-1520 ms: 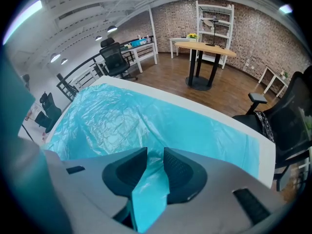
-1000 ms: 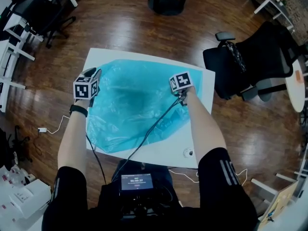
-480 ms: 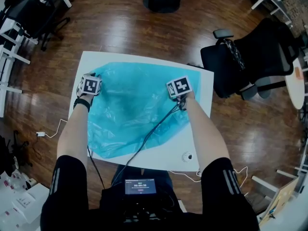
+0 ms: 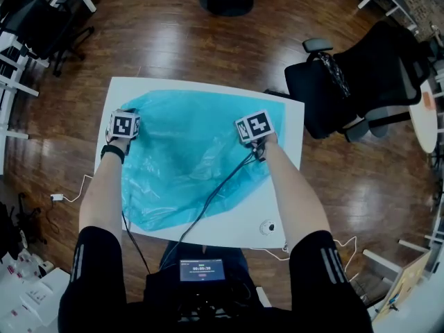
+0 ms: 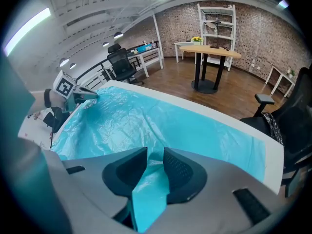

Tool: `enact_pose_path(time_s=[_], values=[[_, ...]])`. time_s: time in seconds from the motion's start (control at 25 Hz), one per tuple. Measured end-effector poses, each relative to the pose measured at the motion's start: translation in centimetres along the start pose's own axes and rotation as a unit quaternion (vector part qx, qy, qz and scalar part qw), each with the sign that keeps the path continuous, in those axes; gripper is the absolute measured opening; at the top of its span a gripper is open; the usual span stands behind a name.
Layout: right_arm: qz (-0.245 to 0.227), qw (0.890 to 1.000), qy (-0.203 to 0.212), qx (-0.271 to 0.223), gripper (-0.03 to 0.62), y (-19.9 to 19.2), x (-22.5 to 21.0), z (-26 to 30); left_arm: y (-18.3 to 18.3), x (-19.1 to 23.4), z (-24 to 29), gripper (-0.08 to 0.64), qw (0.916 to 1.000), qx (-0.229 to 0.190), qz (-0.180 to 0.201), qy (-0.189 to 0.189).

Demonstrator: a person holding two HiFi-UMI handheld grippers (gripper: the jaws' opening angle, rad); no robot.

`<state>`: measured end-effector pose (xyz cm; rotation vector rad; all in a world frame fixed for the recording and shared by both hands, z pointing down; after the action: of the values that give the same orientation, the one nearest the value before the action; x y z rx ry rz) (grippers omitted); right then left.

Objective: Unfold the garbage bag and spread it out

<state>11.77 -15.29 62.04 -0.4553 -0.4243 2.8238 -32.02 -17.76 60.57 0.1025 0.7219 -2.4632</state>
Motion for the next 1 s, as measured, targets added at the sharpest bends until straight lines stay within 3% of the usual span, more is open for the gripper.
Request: enact_pose_path(time_s=[0.16, 0.32, 0.48, 0.56, 0.68, 0.88, 1.0], values=[[0.002, 1.000, 0.003, 0.000, 0.138, -0.1, 0.0, 0.0, 0.4, 0.7, -0.3, 0.002, 0.9999, -0.010, -0.003, 0.002], [0.002, 1.000, 0.002, -0.001, 0.138, -0.1, 0.0, 0.0, 0.8, 1.3, -0.3, 0.001, 0.9997, -0.009, 0.019, 0.011], [0.002, 1.000, 0.004, -0.001, 0.138, -0.2, -0.1, -0.1, 0.8, 1.2, 0.5, 0.117, 0.9998, 0.000, -0.002, -0.017], [0.002, 1.000, 0.004, -0.002, 0.138, -0.2, 0.0, -0.1, 0.8, 1.2, 0.8, 0.127, 0.9997, 0.001, -0.012, -0.022], [0.003, 1.000, 0.006, -0.003, 0.138, -0.1, -0.1, -0.1, 0.9, 1.2, 1.0, 0.110, 0.9993, -0.002, -0.027, -0.027], [0.003, 1.000, 0.007, -0.003, 0.138, -0.2, -0.1, -0.1, 1.1, 0.7, 1.1, 0.010, 0.9986, -0.013, -0.032, -0.041], [0.005, 1.000, 0.012, -0.005, 0.138, -0.1, 0.1, -0.3, 1.5, 0.9, 0.9, 0.007, 0.9977, -0.022, -0.042, -0.048]])
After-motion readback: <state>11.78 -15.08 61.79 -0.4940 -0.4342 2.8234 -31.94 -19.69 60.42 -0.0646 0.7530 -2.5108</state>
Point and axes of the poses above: the fingertips, and each gripper's own axes: z forward along the fingers, x to its left, y out of its top, the point moved 9 cm from there along -z, backward along the fingers, and after that the axes turned 13 degrees about z, right-handed, at the moved point
